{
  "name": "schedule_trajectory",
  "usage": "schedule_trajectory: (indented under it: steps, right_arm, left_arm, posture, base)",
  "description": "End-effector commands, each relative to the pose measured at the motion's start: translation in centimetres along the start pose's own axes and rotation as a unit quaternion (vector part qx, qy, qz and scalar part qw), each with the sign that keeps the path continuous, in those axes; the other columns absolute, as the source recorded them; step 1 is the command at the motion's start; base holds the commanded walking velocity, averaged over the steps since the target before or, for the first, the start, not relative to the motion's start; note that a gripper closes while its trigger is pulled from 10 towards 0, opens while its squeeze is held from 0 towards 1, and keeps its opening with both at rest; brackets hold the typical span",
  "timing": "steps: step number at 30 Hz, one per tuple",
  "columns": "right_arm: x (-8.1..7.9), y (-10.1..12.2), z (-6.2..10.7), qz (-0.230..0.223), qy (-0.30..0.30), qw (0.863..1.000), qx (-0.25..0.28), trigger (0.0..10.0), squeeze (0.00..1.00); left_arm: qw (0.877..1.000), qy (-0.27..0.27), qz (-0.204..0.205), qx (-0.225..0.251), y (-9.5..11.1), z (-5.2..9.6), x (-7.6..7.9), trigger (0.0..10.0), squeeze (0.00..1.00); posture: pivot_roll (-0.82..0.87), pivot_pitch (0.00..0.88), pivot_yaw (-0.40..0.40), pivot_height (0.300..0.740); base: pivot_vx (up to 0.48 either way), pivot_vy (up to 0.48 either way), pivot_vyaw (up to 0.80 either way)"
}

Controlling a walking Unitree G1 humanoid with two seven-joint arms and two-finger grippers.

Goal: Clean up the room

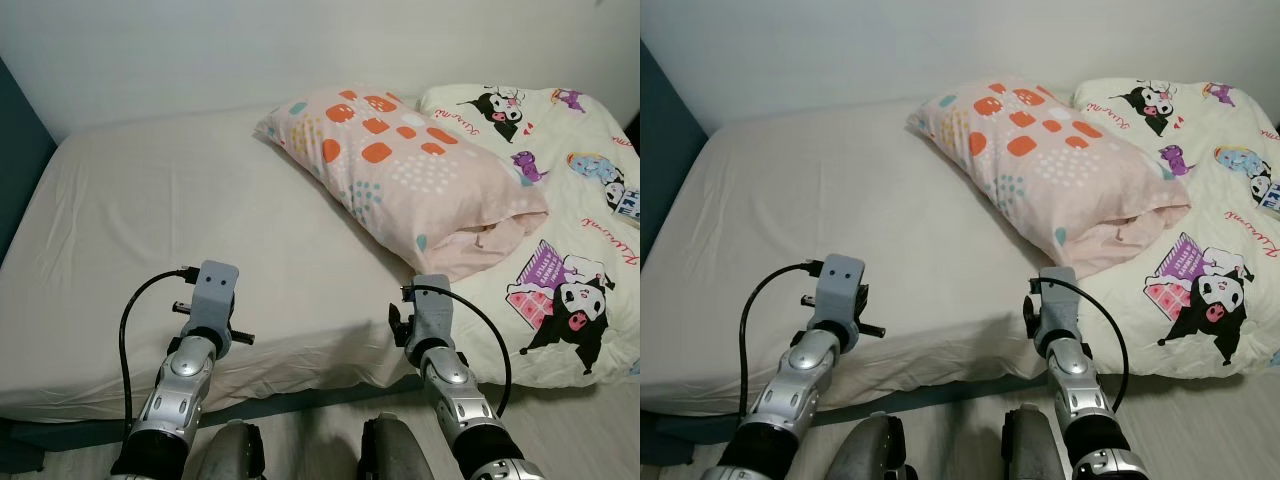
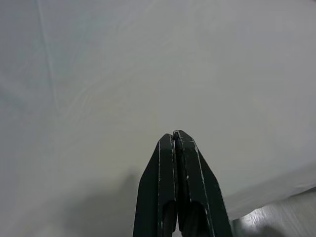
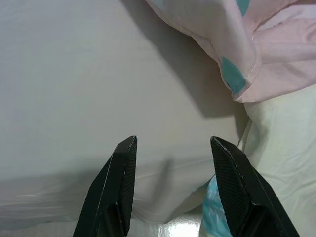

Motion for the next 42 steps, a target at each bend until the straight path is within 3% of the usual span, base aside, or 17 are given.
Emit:
schedule_trajectory:
  steps: [1, 8, 22, 25, 26, 31, 36, 42]
  right_arm:
    - [0.4, -1.2, 0.2, -0.010, -0.008, 1.000, -0.025, 10.0, 0.00]
    - [0.6, -1.0, 0.2, -0.013, -0.008, 1.000, -0.021, 10.0, 0.00]
    - [-0.3, -0.9, 0.1, -0.017, -0.005, 1.000, -0.017, 10.0, 0.00]
    - [-0.1, -0.2, -0.1, -0.016, -0.005, 1.000, -0.007, 10.0, 0.00]
    - [0.6, 0.2, -0.2, -0.010, -0.014, 1.000, 0.000, 10.0, 0.00]
    - [1.6, 1.4, -0.4, -0.018, -0.032, 0.999, 0.018, 10.0, 0.00]
    - [3.2, 3.2, -1.1, -0.024, -0.045, 0.998, 0.033, 10.0, 0.00]
    - [3.8, 4.8, -1.9, -0.009, -0.042, 0.998, 0.038, 10.0, 0.00]
  left_arm:
    - [1.000, 0.003, -0.001, -0.019, -1.0, 0.2, -0.4, 10.0, 0.00]
    - [1.000, 0.008, 0.000, -0.023, -1.3, 0.3, -0.7, 10.0, 0.00]
    - [0.999, 0.017, 0.003, -0.030, -2.0, 0.9, -1.3, 10.0, 0.00]
    - [0.999, 0.011, 0.005, -0.030, -1.9, 0.5, -1.0, 10.0, 0.00]
    - [1.000, 0.001, 0.005, -0.029, -1.7, 0.2, -0.3, 10.0, 0.00]
    - [1.000, -0.009, 0.011, -0.020, -1.0, -0.2, 0.3, 10.0, 0.00]
    - [1.000, -0.002, 0.018, -0.012, -0.5, -0.4, 0.0, 10.0, 0.00]
    - [1.000, 0.007, 0.020, -0.012, -0.8, 0.0, -0.6, 10.0, 0.00]
  posture:
    - [0.06, 0.275, 0.003, 0.636]
    - [0.05, 0.266, 0.000, 0.611]
    - [0.05, 0.246, -0.004, 0.611]
    - [0.02, 0.241, 0.030, 0.611]
    - [0.02, 0.241, 0.035, 0.611]
    - [0.01, 0.244, 0.047, 0.611]
    - [0.02, 0.250, 0.036, 0.592]
    - [0.02, 0.258, 0.028, 0.578]
  base:
    - [0.000, 0.000, 0.00]
    - [0.000, 0.000, 0.00]
    - [0.000, 0.000, 0.00]
    - [0.000, 0.000, 0.00]
    - [0.000, 0.000, 0.00]
    - [0.000, 0.000, 0.00]
    - [0.000, 0.000, 0.00]
    - [0.000, 0.000, 0.00]
Point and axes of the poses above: a point about 5 cm out from each wrist's last joint towards the gripper, its own z axis pointing back from the gripper into the wrist, its own y axis along the axis of the wrist's last joint, x = y × z, the point moved 3 cm from there along -z, pointing out of the wrist towards the gripper, and after that the axes turned 3 degrees about -z, right-handed, at the moved point
